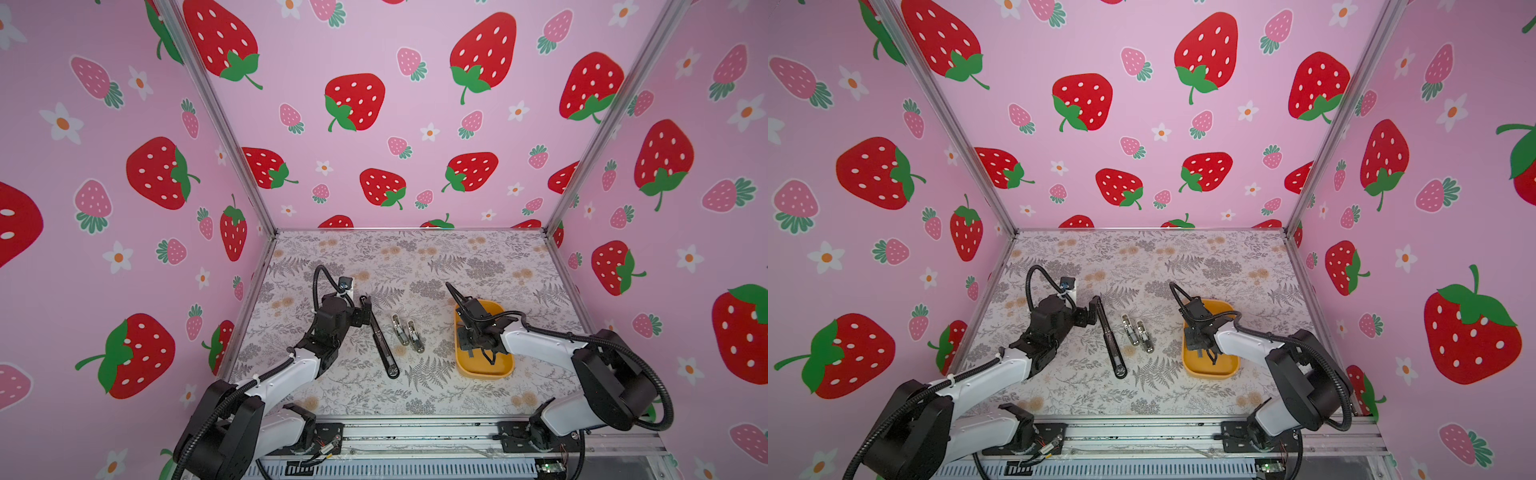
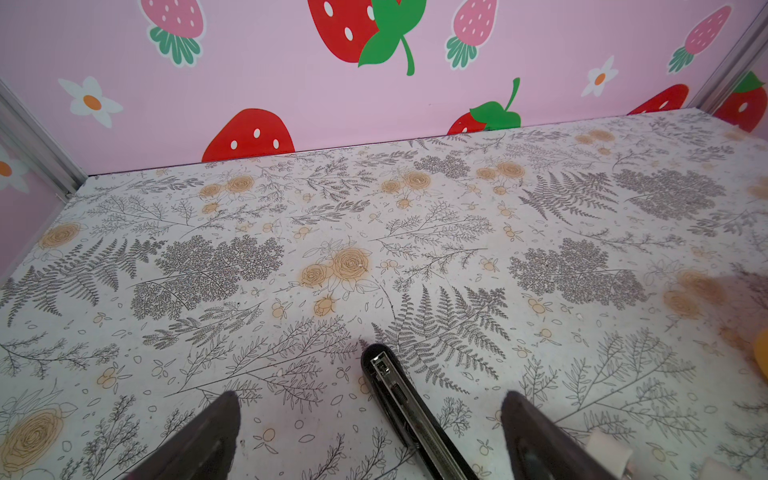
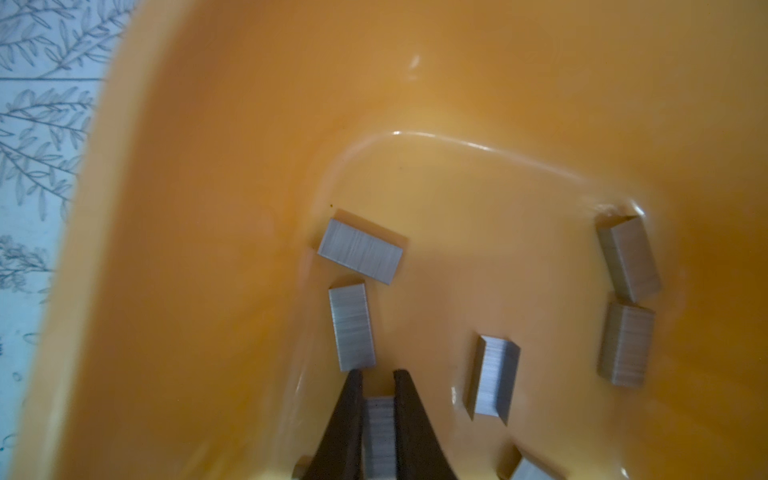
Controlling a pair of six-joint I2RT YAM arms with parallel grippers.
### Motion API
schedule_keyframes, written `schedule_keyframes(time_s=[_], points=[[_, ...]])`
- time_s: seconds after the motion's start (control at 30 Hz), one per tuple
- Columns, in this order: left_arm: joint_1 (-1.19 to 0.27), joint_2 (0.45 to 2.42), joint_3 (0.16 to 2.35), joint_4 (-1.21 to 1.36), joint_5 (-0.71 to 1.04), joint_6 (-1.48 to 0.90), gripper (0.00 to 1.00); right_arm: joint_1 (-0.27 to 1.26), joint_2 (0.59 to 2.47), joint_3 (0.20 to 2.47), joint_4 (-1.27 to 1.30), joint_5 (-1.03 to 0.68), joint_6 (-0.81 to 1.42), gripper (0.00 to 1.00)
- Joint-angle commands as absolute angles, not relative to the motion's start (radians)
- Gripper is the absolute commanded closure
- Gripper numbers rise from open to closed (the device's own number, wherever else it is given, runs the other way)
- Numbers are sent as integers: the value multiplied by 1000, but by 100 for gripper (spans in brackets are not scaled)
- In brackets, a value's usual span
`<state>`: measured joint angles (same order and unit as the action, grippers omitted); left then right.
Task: Load the staples into the stapler
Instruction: 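Close the right gripper on a silver staple strip in the tray, then lift the strip and carry it with the right gripper toward the black stapler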
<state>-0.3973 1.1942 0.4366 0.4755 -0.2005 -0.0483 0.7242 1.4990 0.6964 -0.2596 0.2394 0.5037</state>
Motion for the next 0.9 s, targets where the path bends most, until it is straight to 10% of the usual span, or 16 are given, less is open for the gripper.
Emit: schedule_keyframes(time_s=[0.0, 0.87], points=[[-394, 1186, 467, 508, -200, -37, 1, 729, 1503, 694, -362, 253, 531, 85], [-385, 969, 283, 491, -207, -187, 1, 977, 1317, 875, -163, 377, 434, 88]])
